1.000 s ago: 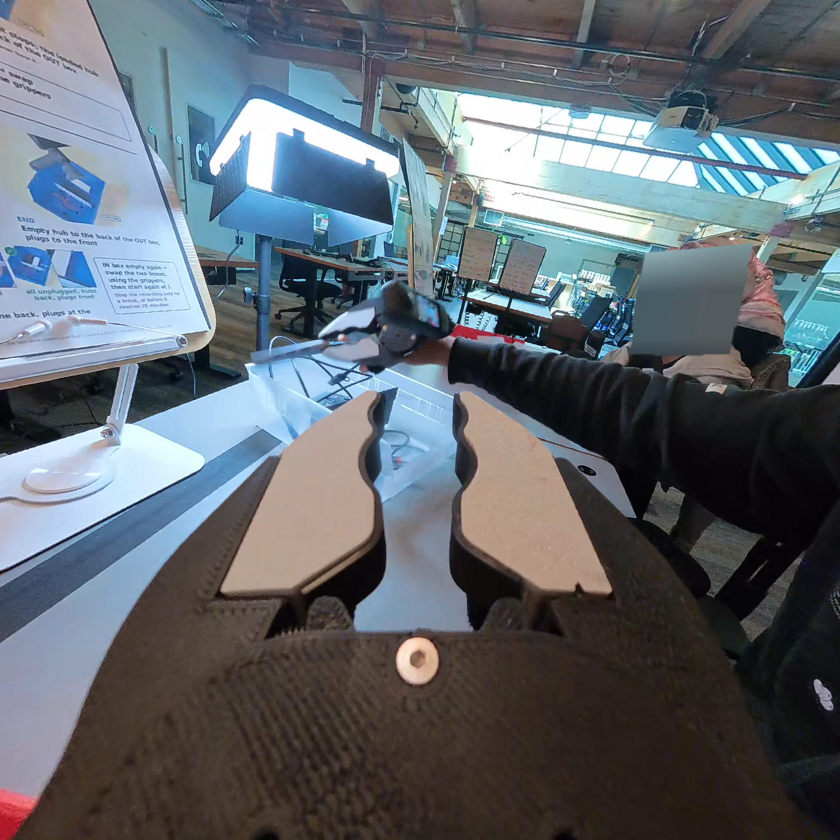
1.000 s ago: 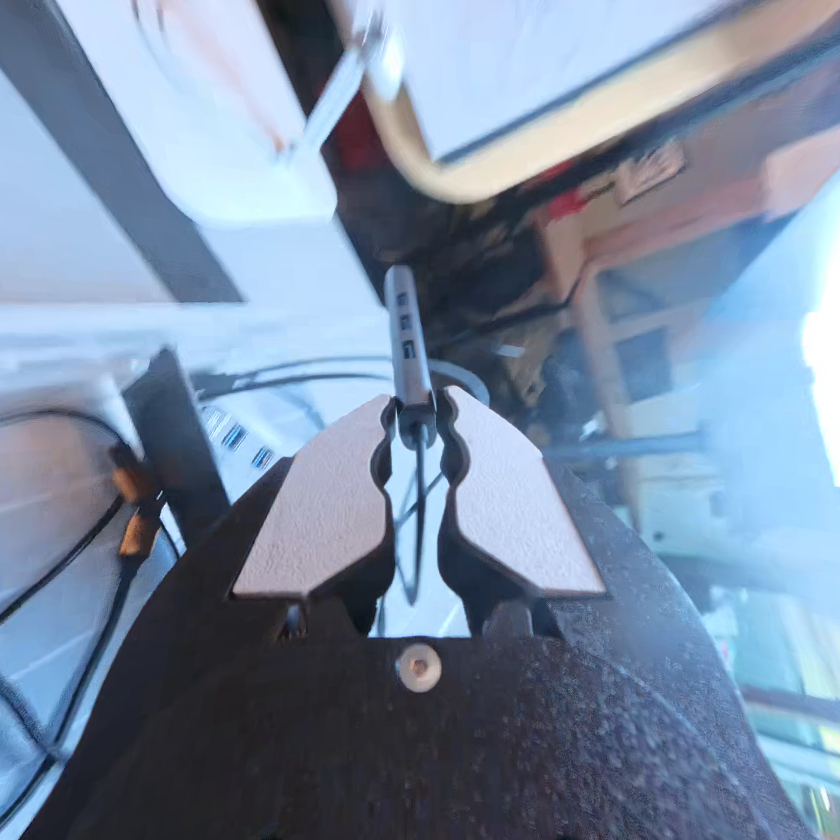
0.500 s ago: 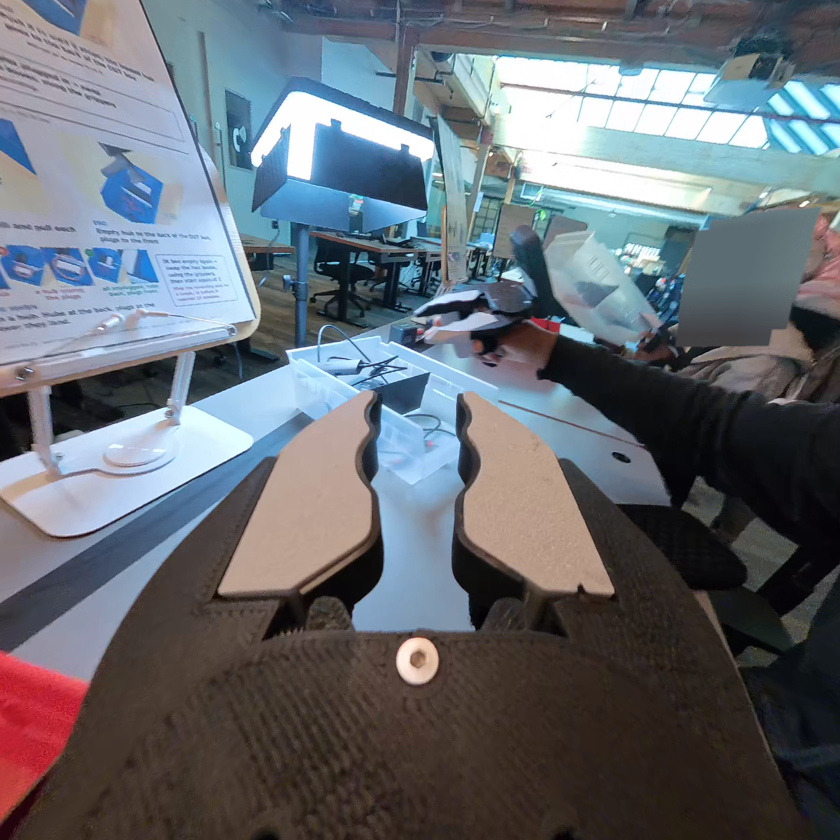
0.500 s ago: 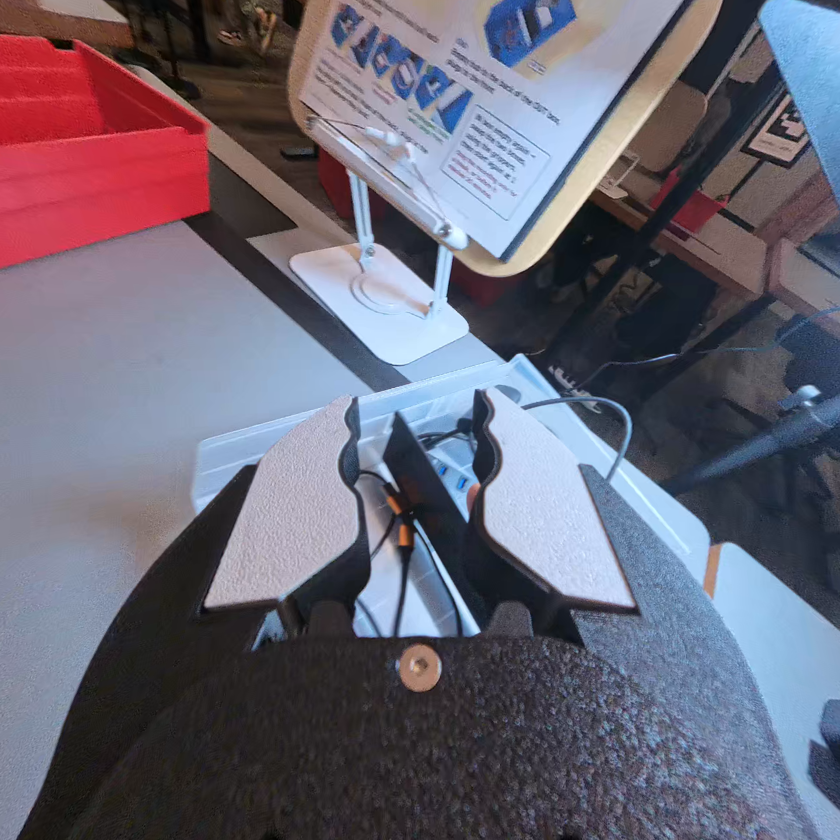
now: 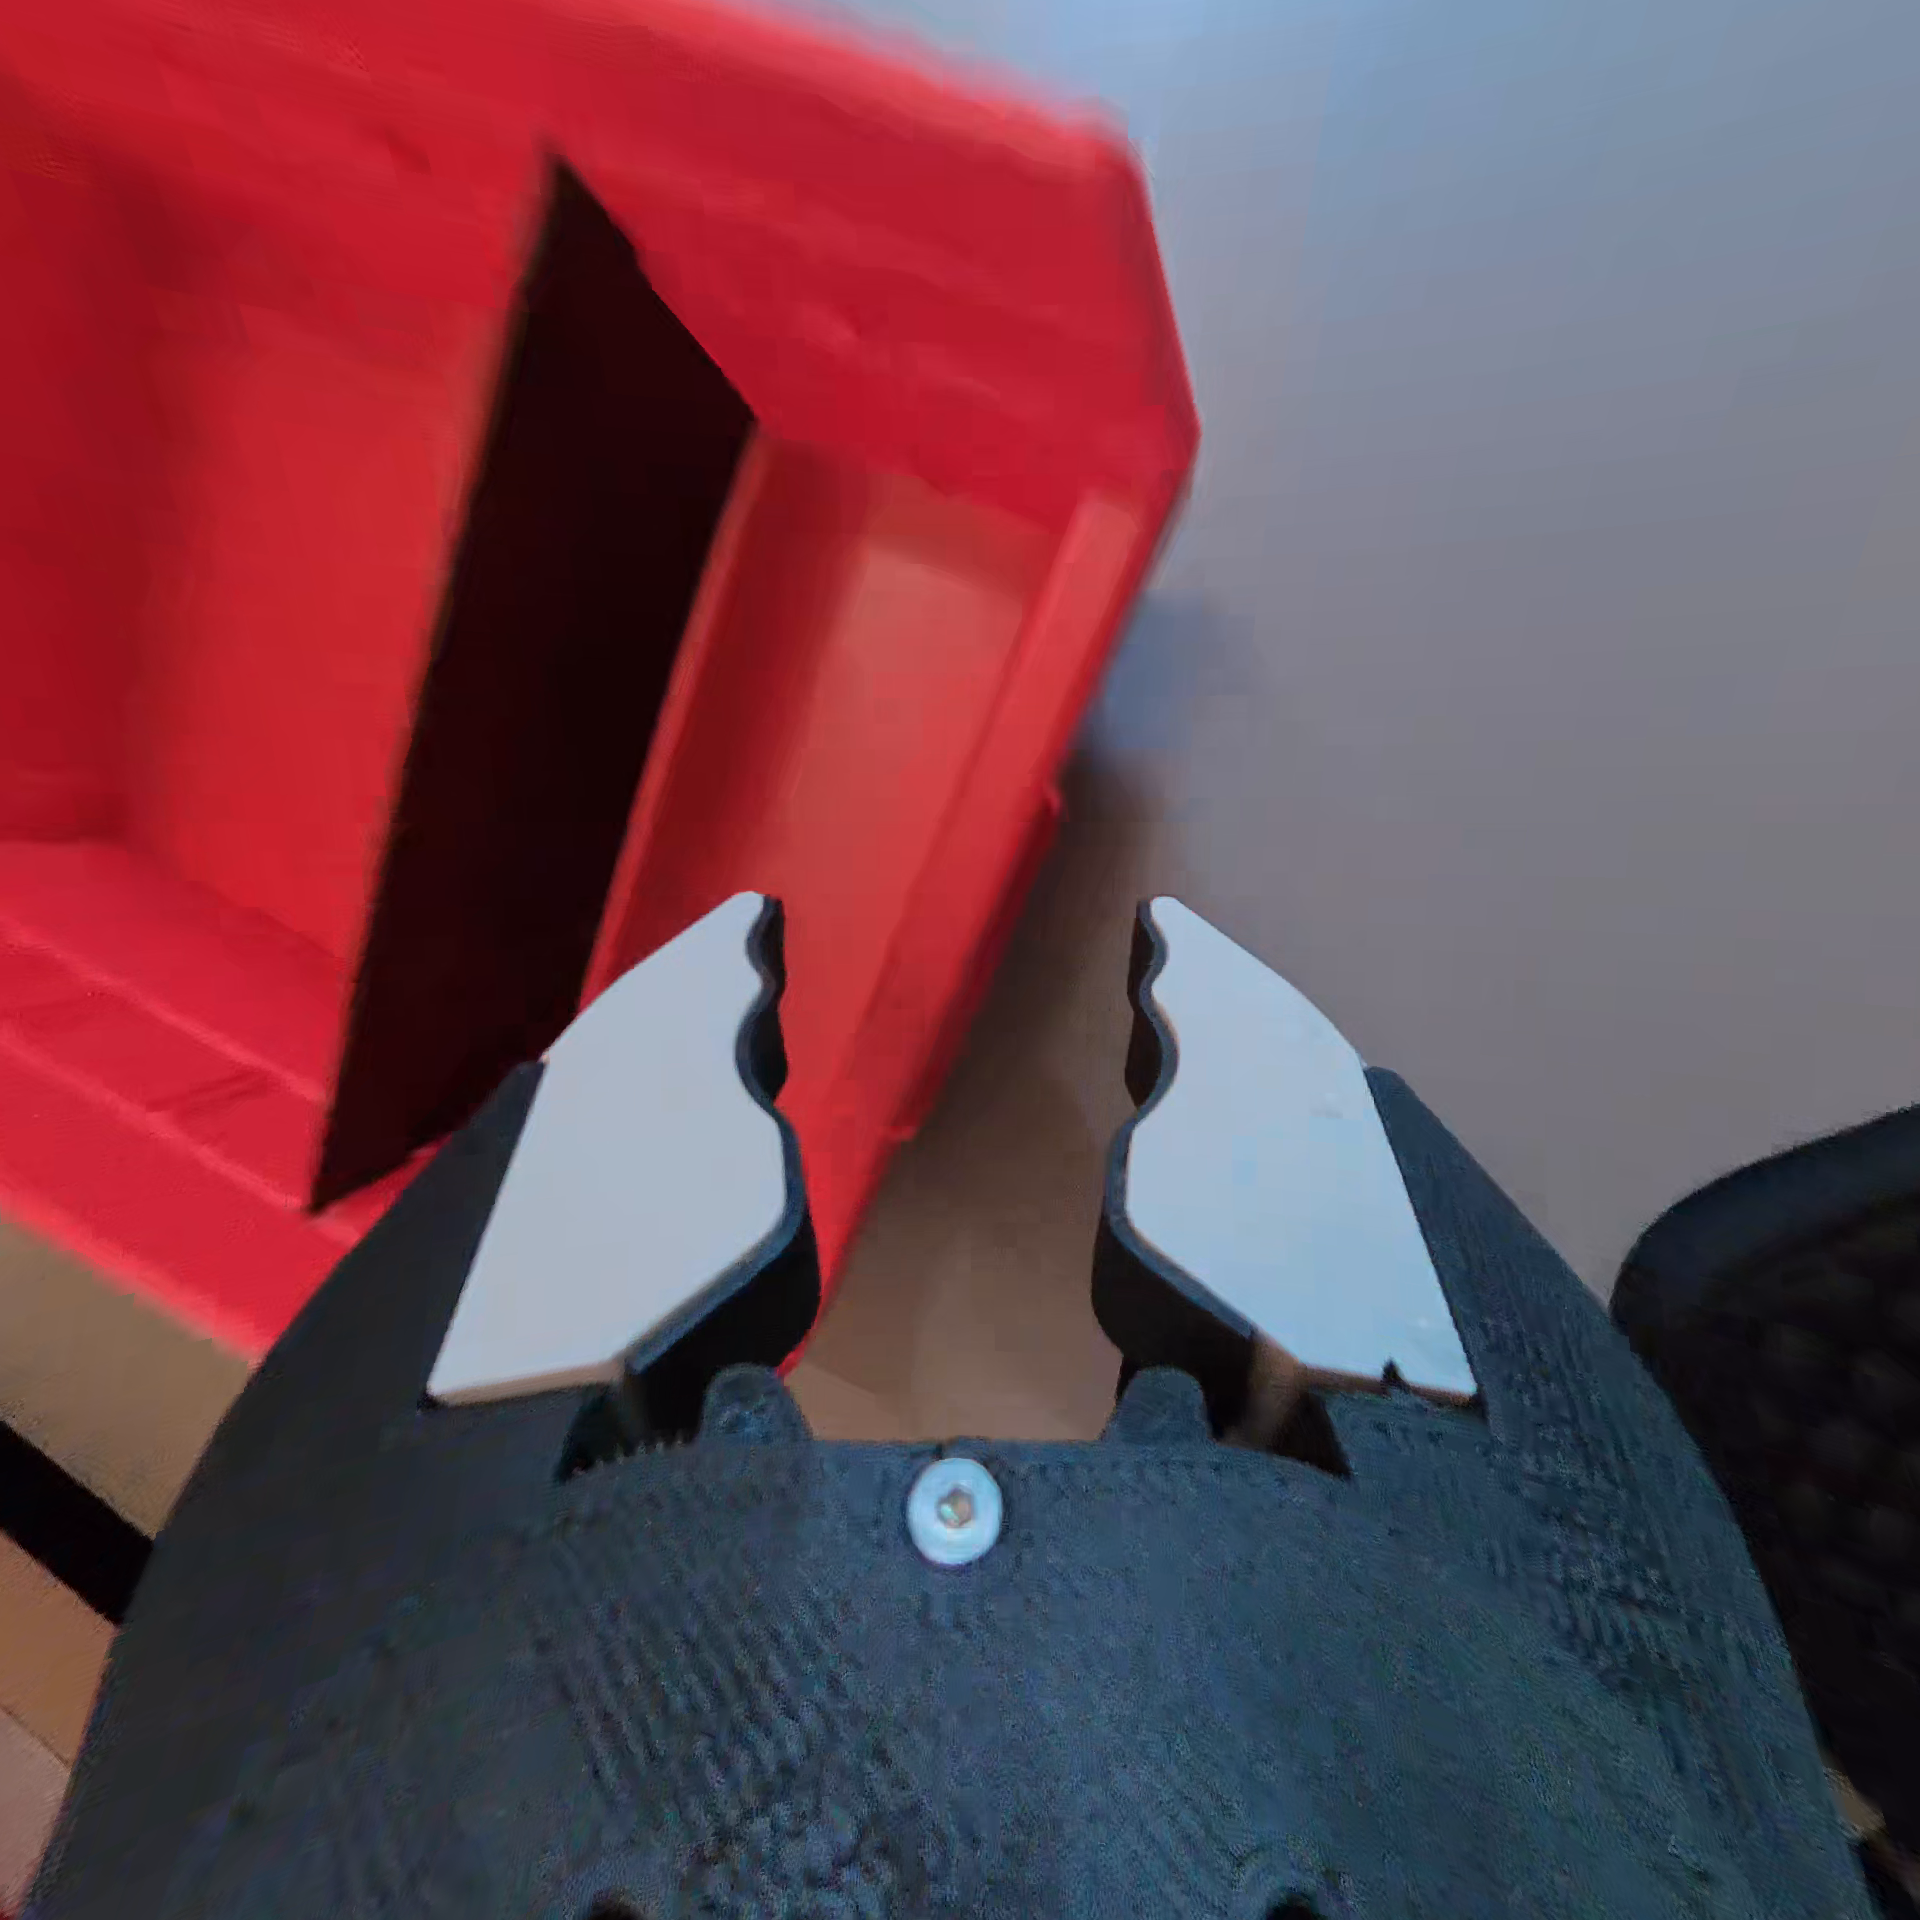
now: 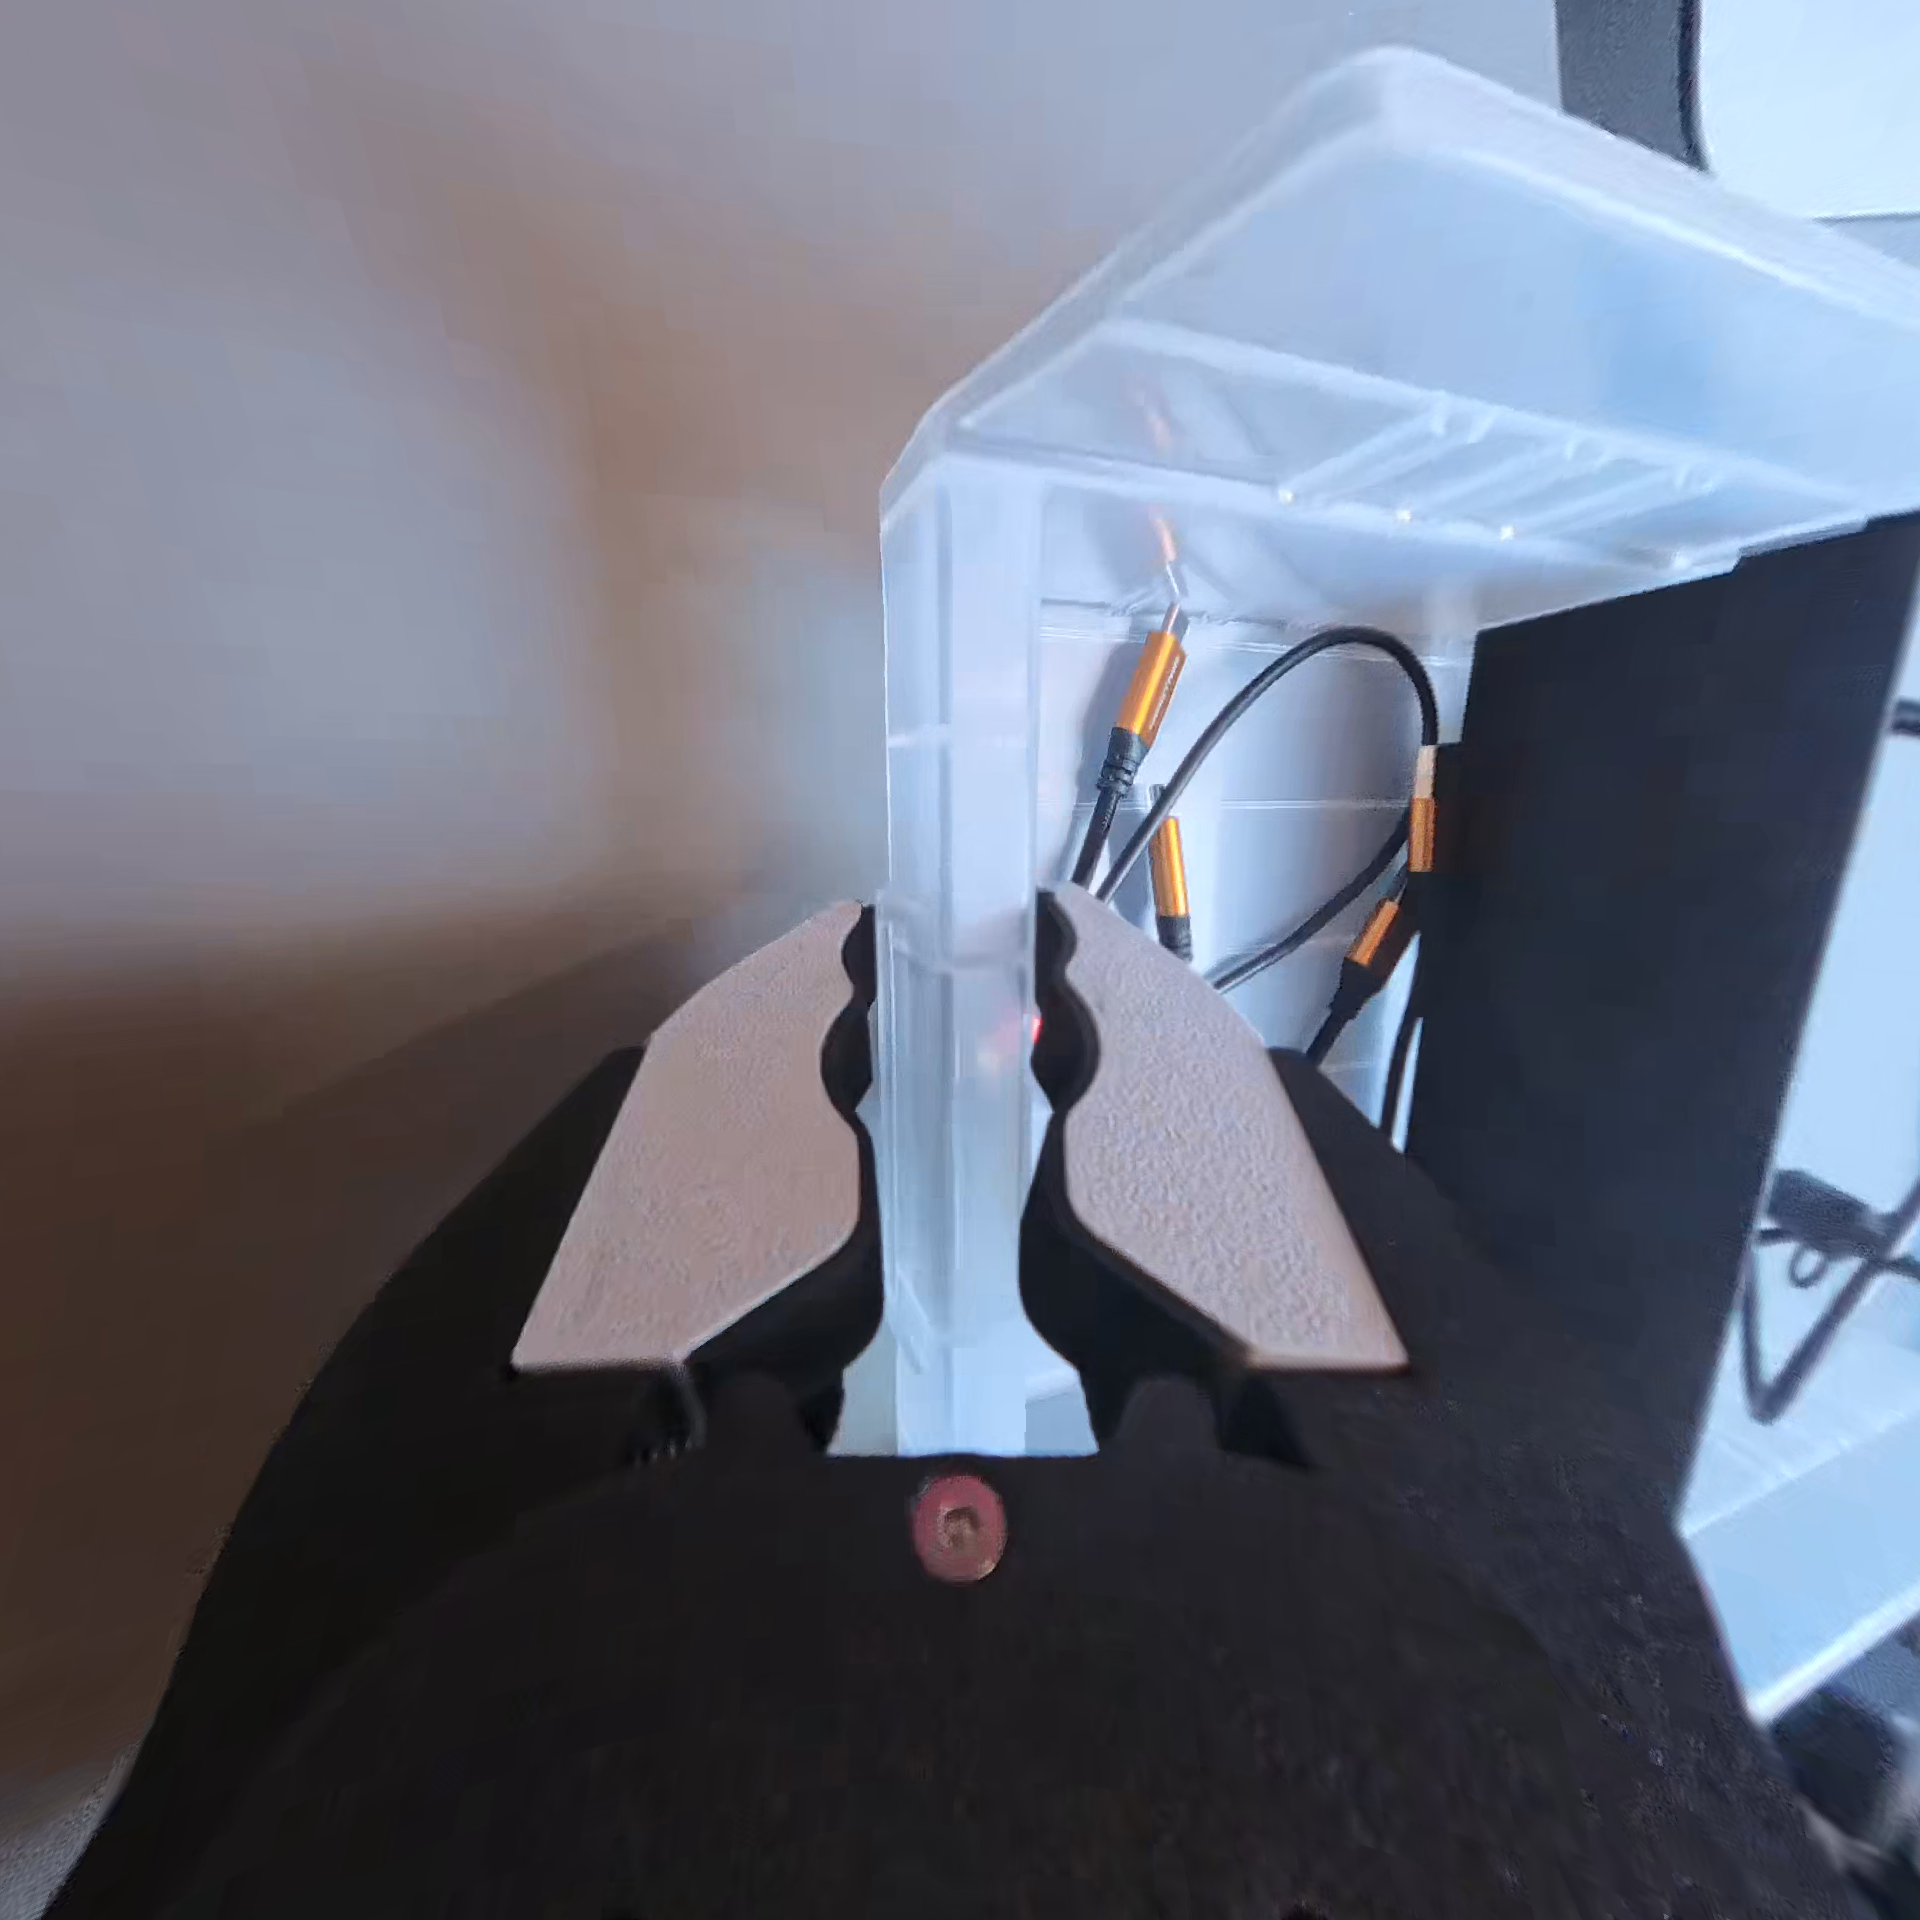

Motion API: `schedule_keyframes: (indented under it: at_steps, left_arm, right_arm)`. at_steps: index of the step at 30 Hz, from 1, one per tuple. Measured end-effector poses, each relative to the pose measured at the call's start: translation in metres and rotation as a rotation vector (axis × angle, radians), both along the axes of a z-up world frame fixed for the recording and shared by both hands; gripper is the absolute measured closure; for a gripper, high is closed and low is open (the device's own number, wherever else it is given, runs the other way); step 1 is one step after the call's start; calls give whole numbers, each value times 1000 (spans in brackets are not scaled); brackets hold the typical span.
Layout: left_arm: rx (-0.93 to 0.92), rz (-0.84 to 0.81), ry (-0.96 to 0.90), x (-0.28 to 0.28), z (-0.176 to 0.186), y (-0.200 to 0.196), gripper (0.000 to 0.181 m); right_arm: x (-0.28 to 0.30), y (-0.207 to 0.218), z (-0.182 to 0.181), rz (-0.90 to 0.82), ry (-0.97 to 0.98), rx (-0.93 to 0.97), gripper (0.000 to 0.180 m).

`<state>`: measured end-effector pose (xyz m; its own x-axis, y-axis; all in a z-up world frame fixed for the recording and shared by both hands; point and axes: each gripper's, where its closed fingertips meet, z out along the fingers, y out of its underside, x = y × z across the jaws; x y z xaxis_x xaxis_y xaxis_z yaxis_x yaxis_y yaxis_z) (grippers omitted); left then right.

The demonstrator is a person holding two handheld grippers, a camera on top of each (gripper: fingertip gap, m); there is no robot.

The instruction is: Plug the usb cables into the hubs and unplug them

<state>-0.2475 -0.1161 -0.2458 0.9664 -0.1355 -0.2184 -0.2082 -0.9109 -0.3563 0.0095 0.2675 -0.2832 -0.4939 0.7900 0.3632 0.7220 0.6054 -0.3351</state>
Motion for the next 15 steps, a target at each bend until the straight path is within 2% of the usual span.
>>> schedule_keyframes:
  at_steps: [1, 2, 5, 6, 8, 10, 15]
  left_arm:
    - [-53, -9, 9, -2, -16, -6, 117]
    - [-90, -21, 51, -7, -29, -9, 120]
    - [-126, -139, 257, -21, -51, 2, 148]
    - [-85, -186, 319, -18, -49, 14, 149]
    - [-53, -225, 329, 0, -49, 37, 151]
    - [-66, -214, 342, 11, -49, 56, 151]
    - [11, -433, 346, 63, -48, 114, 150]
  right_arm:
    - [-2, -1, -1, 5, -5, 31, 151]
    - [-2, -2, -1, -2, -14, 39, 151]
    - [6, -19, -1, 46, -28, 23, 151]
    - [10, -27, -1, 63, -27, 23, 151]
    - [20, -51, -1, 110, -16, 24, 151]
    - [33, -79, -1, 158, -2, 17, 151]
    - [65, -146, 1, 267, 61, 58, 150]
